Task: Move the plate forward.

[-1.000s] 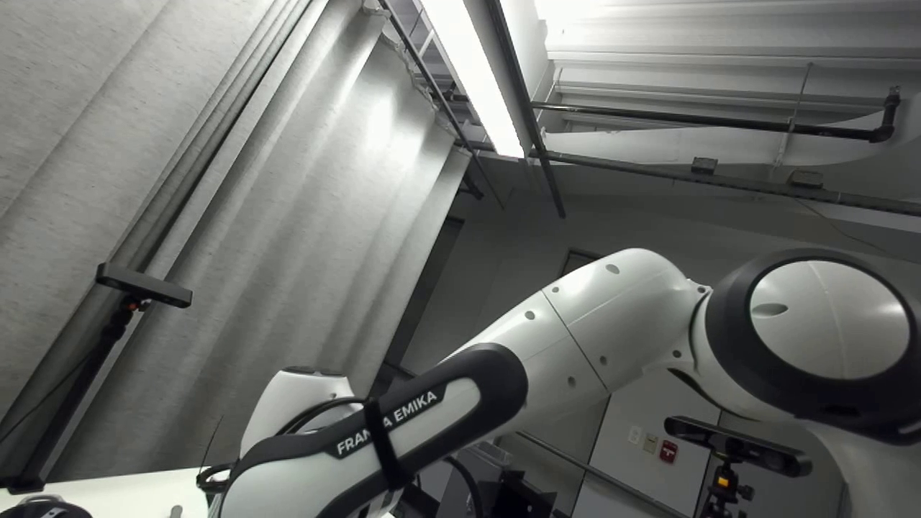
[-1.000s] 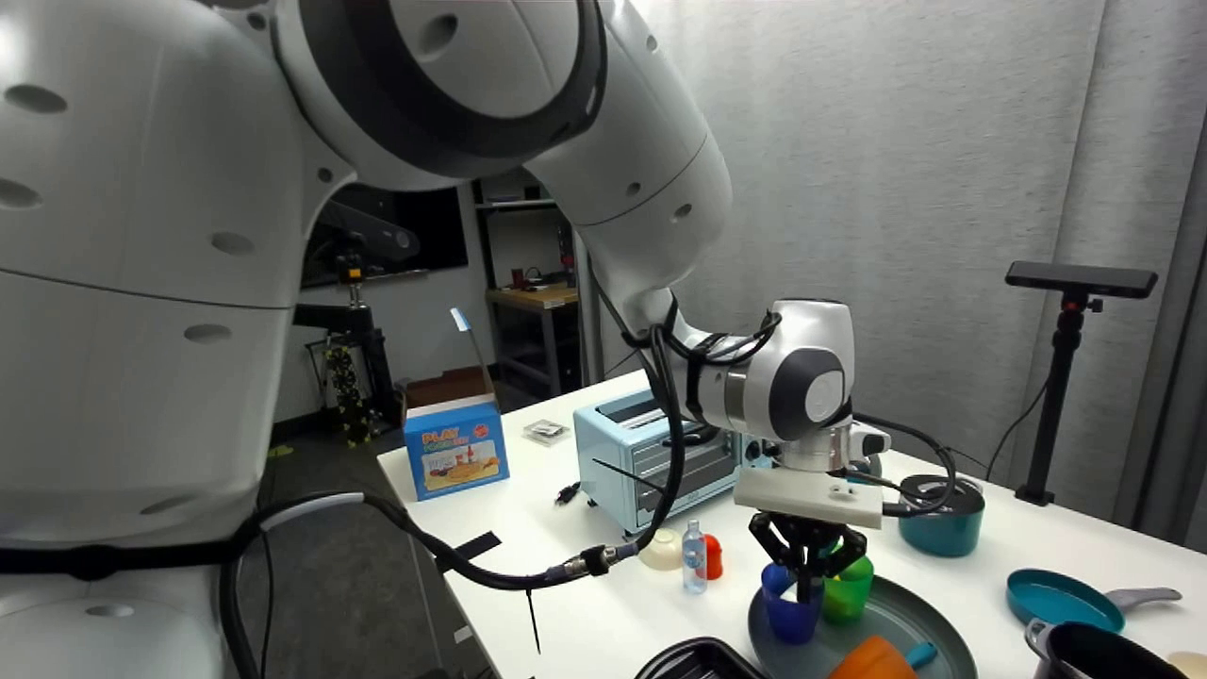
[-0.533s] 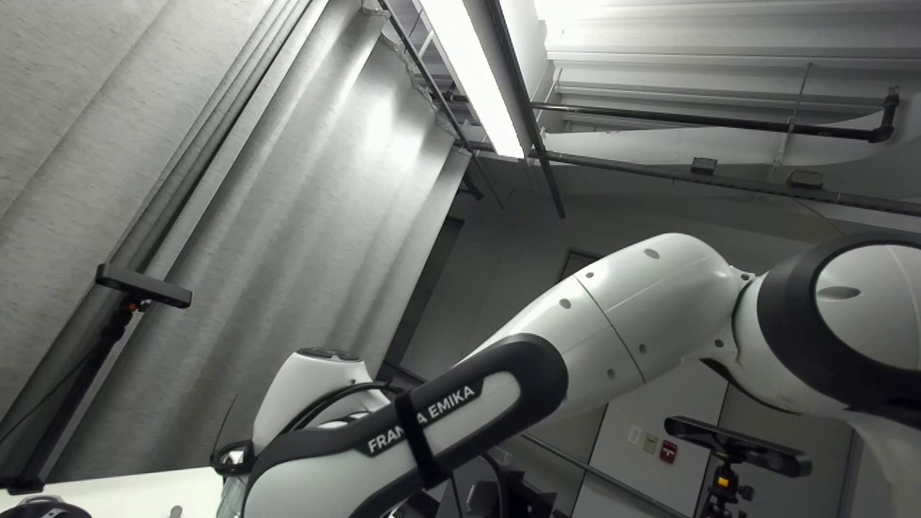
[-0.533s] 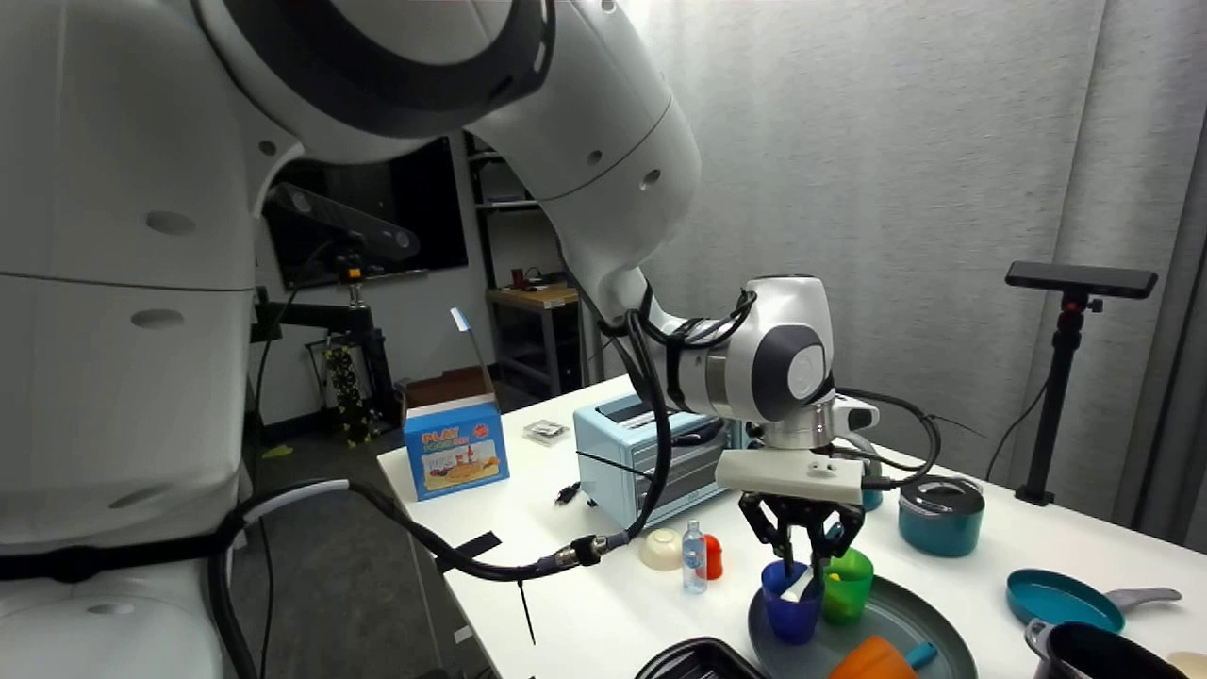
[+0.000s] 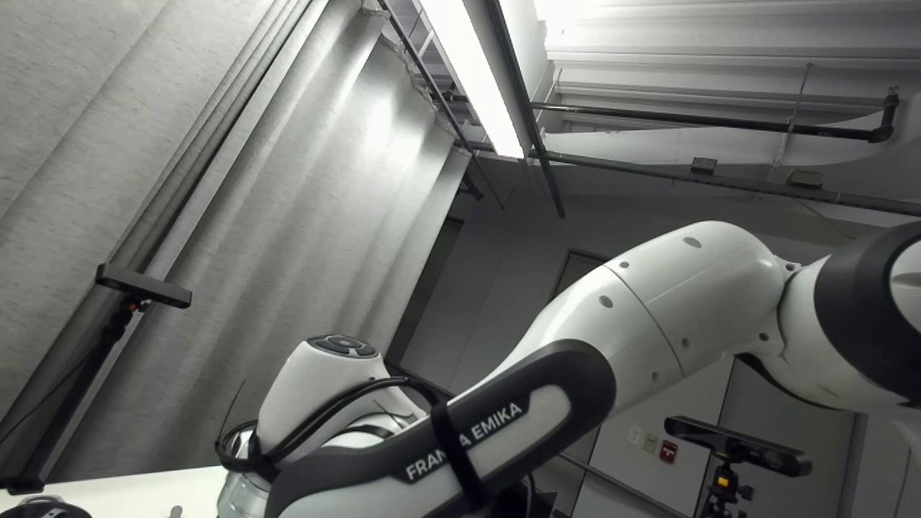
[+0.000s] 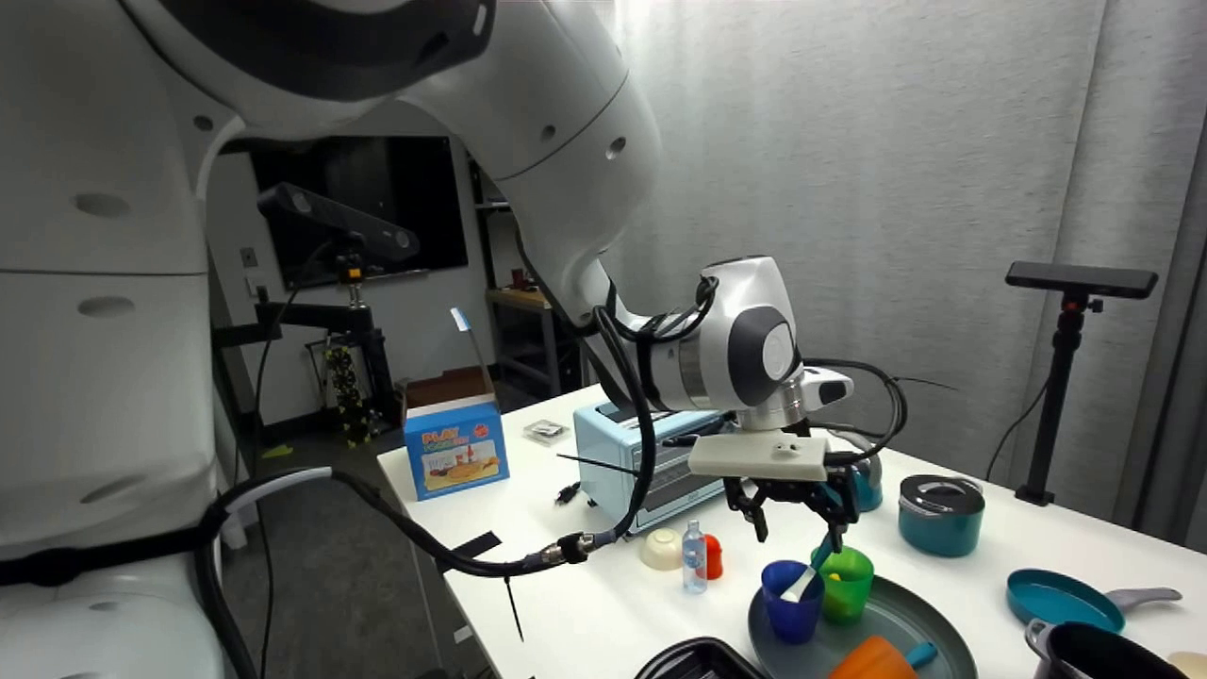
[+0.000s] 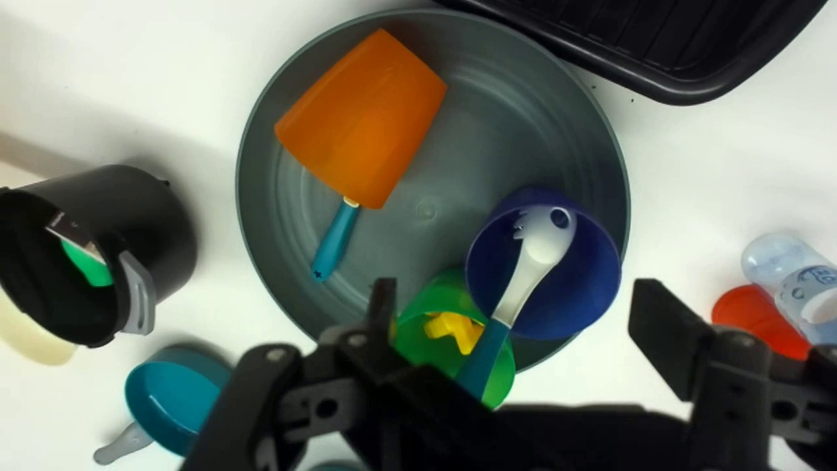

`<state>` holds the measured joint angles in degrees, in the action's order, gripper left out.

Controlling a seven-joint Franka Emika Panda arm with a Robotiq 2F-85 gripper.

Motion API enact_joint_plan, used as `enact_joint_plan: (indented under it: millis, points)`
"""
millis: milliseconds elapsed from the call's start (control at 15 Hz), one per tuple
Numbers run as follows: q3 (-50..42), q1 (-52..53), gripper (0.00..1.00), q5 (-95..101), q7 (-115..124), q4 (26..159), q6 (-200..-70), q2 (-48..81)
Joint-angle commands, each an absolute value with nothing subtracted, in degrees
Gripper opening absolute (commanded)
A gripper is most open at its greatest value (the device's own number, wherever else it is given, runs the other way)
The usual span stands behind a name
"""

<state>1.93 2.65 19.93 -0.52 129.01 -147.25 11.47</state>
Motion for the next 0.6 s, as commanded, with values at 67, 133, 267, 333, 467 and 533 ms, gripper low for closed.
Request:
enact_joint_plan:
  millis: [67,133,267,333,467,533]
  points:
    - [-0.5,6.1,1.0,28.43,11.4,132.18,-149.67,8.47]
    - [-0.68,6.57,1.0,30.11,13.81,131.97,-149.48,8.61]
    - [-0.64,7.44,1.0,32.22,17.79,131.41,-148.93,9.11]
    - [-0.51,7.84,1.0,32.85,19.42,131.1,-148.74,9.44]
    - [0.16,7.15,1.0,30.79,16.64,130.07,-147.97,10.55]
    - [0.21,7.51,1.0,31.21,17.84,130.07,-147.97,10.55]
